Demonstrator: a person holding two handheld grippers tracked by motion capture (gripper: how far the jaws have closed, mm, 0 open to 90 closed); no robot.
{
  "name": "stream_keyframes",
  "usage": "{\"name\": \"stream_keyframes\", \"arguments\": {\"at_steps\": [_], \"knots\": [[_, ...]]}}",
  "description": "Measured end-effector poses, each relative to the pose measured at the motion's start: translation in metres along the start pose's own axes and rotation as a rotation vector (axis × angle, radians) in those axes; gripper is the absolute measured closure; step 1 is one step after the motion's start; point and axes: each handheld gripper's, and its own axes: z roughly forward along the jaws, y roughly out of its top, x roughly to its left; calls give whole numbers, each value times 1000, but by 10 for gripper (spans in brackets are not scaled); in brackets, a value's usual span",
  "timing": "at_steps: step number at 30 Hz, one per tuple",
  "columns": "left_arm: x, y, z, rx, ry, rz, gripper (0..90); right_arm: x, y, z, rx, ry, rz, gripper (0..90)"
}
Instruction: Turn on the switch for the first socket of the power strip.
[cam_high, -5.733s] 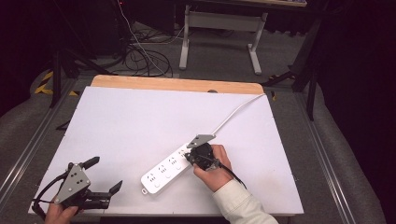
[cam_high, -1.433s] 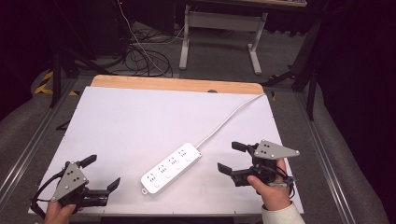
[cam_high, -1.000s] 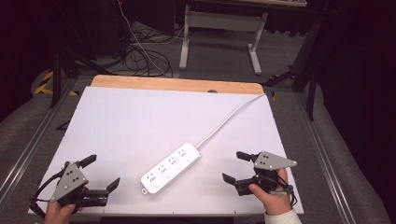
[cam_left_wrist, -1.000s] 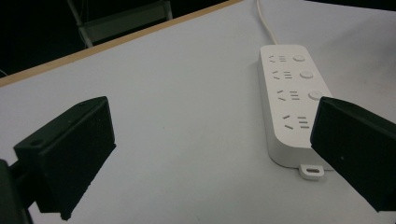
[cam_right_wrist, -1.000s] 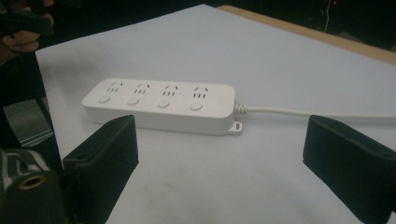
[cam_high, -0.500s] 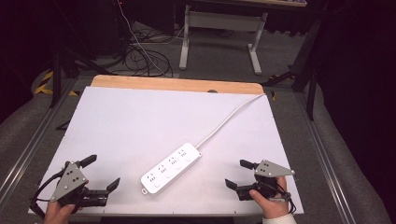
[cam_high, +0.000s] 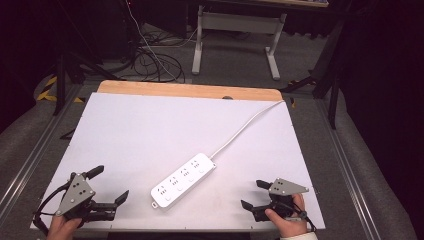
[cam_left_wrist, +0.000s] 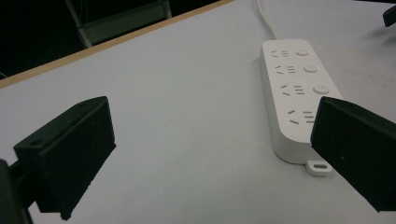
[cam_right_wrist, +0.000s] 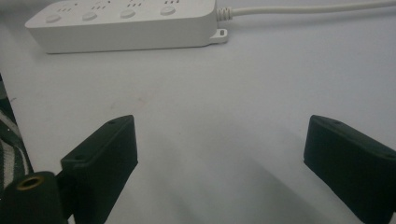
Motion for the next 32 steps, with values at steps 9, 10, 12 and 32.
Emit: {"name": "stream_keyframes", "arguments": {"at_steps": [9,10,12,32], "knots": [[1,0,1,-2,6,-40,3,2,4,0,-22,3,-14,110],[1,0,1,-7,5,-47,3,2,4,-1,-30,-1,-13,110],[2,0,1,-10,9,-42,3,1,5,-3,-43,-8,-15,111],[0,-1,0,-16,28,-14,3,2,6,-5,-65,-25,-58,106]]}}
